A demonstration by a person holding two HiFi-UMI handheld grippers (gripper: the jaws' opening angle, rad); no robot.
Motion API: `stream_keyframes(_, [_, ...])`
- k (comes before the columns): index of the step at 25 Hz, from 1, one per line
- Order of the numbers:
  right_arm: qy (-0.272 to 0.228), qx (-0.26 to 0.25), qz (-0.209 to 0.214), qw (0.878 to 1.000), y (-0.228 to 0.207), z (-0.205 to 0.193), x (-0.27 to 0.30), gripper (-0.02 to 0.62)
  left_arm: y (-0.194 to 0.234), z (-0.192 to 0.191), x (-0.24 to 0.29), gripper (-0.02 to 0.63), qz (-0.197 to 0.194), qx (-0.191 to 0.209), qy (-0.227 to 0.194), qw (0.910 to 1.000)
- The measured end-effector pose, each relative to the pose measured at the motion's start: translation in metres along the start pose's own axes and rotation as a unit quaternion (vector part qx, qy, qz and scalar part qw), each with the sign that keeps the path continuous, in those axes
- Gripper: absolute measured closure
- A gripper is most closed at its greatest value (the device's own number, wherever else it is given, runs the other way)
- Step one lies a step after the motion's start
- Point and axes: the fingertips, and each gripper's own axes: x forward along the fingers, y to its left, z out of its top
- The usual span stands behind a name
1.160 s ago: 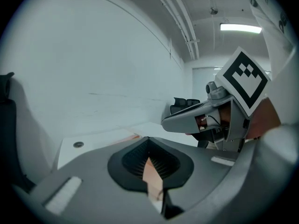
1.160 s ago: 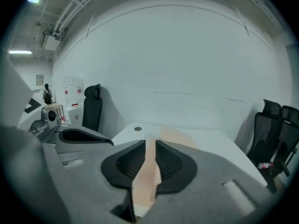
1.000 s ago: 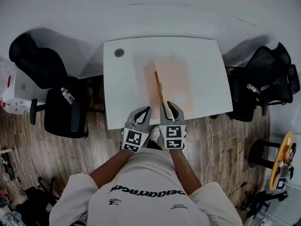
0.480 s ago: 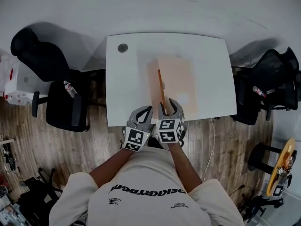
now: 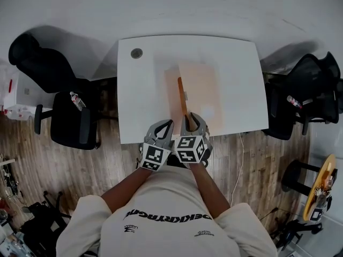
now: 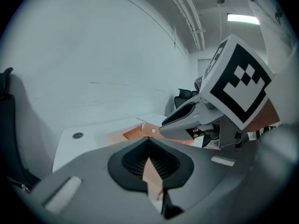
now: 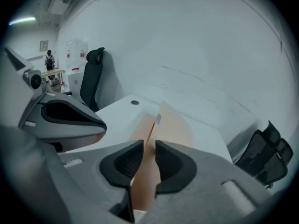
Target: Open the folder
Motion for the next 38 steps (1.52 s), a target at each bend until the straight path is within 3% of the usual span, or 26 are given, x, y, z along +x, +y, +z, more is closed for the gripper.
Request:
stream_keyframes(7, [-0.023, 0.020, -0.030, 0.999, -0.030, 0.015, -0.020, 0.561, -0.003, 0.003, 0.009, 0.611, -0.009, -0.010, -0.009, 0.9999])
stream_keyframes(13, [-0.037, 0.040, -0.048, 0.997, -0.055, 0.020, -0.032, 0.575, -0.007, -0.006, 0.027, 0.615, -0.012, -0.032, 0.007, 0.9994])
stream_keyframes(19, [-0.050, 0.075, -0.058, 0.994, -0.084, 0.023, -0.045, 0.580, -0.011, -0.026, 0.049, 0.615, -0.019, -0.009, 0.059, 0.9981])
stream_keyframes(25, [-0.056, 0.095, -0.069, 0.992, -0.113, 0.021, -0.053, 0.584, -0.006, -0.055, 0.069, 0.615, -0.015, -0.017, 0.111, 0.9936])
stream_keyframes(38, [-0.060, 0.131, -0.086, 0.986, -0.157, 0.010, -0.062, 0.589, -0.005, -0.080, 0.086, 0.615, -0.009, -0.004, 0.159, 0.9873])
